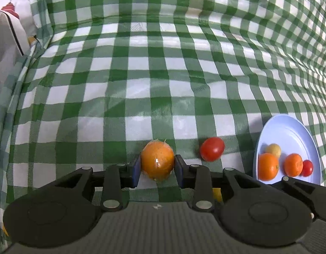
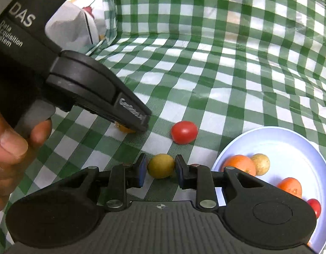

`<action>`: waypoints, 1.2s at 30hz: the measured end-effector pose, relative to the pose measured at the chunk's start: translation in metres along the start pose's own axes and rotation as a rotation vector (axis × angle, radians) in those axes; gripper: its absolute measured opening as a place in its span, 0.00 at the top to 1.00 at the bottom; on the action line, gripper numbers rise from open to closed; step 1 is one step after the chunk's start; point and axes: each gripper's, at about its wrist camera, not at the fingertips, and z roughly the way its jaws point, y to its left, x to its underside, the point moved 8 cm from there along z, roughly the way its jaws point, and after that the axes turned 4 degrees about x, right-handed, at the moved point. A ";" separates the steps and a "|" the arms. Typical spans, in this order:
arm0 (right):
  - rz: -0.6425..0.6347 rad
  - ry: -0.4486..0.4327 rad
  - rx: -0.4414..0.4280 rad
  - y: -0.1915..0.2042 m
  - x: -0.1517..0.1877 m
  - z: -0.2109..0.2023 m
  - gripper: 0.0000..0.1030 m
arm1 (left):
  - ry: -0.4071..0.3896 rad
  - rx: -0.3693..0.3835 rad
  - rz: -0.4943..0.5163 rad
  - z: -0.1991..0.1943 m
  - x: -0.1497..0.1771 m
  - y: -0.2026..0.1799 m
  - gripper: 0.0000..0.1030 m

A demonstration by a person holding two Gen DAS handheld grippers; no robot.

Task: Organize fruits
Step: 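Carry the orange and yellow tomato over the blue plate with both tools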

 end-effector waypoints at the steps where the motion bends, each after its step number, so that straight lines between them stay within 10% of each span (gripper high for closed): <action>1: 0.002 0.001 -0.001 0.000 0.000 0.000 0.71 | 0.001 -0.001 -0.001 0.000 0.000 0.001 0.65; 36: 0.227 -0.217 0.203 -0.084 -0.010 -0.062 0.71 | -0.182 -0.052 0.034 -0.032 -0.019 -0.041 0.65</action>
